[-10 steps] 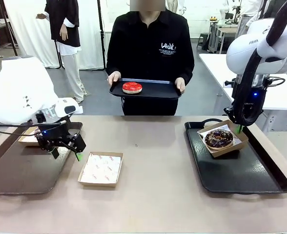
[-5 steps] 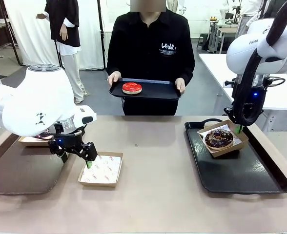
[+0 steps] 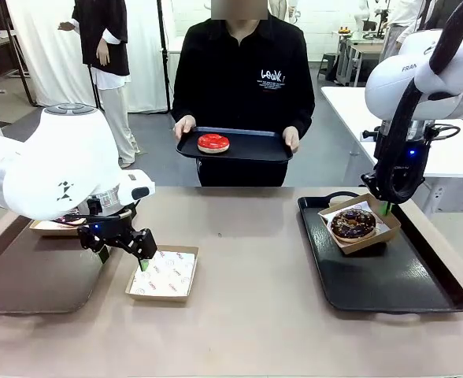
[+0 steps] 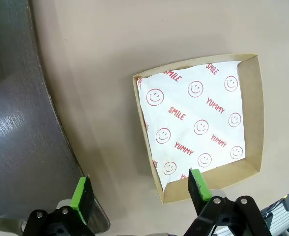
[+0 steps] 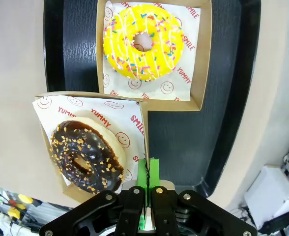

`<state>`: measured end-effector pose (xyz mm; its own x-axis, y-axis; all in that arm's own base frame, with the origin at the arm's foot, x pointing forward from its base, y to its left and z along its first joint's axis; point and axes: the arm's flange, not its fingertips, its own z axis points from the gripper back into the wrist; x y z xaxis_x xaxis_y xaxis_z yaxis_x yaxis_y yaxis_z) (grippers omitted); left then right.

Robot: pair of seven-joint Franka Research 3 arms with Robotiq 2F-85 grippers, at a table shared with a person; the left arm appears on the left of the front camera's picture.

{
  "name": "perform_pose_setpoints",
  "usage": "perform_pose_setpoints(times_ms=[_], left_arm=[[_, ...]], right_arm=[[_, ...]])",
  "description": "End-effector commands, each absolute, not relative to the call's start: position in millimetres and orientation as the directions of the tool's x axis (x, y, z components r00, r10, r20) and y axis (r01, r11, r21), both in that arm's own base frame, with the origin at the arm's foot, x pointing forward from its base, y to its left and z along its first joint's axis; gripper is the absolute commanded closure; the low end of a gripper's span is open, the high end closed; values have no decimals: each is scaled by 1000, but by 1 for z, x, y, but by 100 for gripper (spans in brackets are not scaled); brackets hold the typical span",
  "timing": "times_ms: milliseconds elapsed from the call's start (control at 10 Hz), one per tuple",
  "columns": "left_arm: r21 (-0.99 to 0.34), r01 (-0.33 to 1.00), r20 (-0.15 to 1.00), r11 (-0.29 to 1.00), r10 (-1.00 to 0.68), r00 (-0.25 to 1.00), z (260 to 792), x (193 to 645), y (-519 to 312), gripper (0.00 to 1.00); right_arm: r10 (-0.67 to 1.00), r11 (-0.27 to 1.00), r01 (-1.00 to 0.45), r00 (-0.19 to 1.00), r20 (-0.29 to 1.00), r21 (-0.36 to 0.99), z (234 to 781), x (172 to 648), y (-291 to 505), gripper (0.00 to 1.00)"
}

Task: Individually package the donuts and arrange them on the tray.
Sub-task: Place the picked Paper togo box on the Handle tray while simultaneously picking up another Paper togo box from the table with the other hand.

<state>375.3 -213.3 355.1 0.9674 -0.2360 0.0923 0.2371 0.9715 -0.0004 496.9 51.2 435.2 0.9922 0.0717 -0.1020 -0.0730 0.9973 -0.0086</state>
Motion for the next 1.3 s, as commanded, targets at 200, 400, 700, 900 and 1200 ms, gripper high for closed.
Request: perform_pose_setpoints(times_ms=[200, 400, 700, 900, 1200], left_arm=[[7, 242, 90, 970, -242, 966, 355, 375, -213, 0], [0, 237, 92, 971, -236, 967, 355, 375, -213, 0], [8, 152, 129, 988, -152, 980, 359, 367, -226, 0], [-8, 133, 133, 991, -131, 982, 355, 373, -225, 0], [-51, 83, 117, 995, -77, 990, 352, 382, -220, 0]], right_arm=[[64, 998, -65, 993, -104, -10, 434, 495, 50, 99], [72, 997, -73, 992, -102, -9, 435, 497, 51, 99], [26, 1000, -27, 997, -75, -10, 415, 477, 63, 99], [11, 1000, -11, 998, -64, 3, 407, 462, 67, 99], [-77, 997, 77, 997, -27, 9, 393, 440, 66, 99]])
